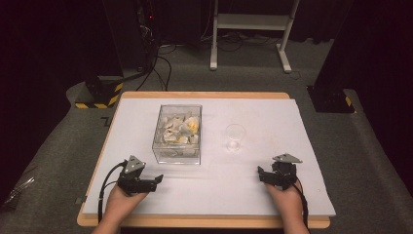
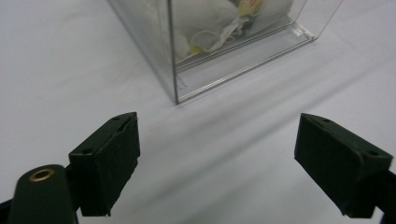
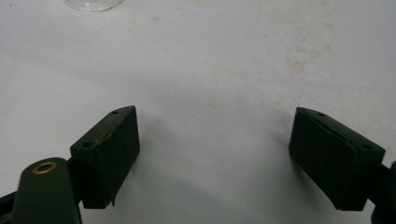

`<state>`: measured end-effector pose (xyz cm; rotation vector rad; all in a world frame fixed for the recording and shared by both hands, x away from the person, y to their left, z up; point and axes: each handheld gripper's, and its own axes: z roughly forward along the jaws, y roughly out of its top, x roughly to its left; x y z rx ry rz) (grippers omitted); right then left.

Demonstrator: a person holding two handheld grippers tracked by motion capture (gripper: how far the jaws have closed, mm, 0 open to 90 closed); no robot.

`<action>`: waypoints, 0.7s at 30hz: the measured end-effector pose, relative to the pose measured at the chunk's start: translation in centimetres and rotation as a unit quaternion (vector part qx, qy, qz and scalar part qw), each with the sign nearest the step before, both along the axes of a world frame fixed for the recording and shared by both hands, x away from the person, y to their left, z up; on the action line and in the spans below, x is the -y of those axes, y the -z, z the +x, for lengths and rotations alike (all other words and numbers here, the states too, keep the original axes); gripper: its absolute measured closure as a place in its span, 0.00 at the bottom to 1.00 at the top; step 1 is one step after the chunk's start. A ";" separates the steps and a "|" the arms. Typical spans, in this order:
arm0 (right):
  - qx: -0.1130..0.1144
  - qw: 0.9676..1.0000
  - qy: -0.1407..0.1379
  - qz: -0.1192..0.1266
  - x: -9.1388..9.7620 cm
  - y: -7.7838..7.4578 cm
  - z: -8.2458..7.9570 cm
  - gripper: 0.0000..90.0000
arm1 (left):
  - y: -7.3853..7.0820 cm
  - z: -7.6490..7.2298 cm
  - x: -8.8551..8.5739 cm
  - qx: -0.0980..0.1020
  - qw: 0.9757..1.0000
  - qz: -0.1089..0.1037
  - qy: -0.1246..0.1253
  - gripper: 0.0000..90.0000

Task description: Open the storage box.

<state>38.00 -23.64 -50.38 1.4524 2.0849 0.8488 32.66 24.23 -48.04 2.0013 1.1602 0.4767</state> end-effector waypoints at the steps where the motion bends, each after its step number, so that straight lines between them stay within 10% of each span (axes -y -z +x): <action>1: 0.000 1.000 0.000 0.000 0.0 0.0 0.0 0.18 | -0.1 0.0 0.2 0.000 1.000 -0.007 0.003 0.16; 21: 0.000 1.000 0.000 0.000 0.0 0.0 0.0 0.18 | -1.6 -0.1 1.8 0.033 0.997 -0.064 0.017 0.17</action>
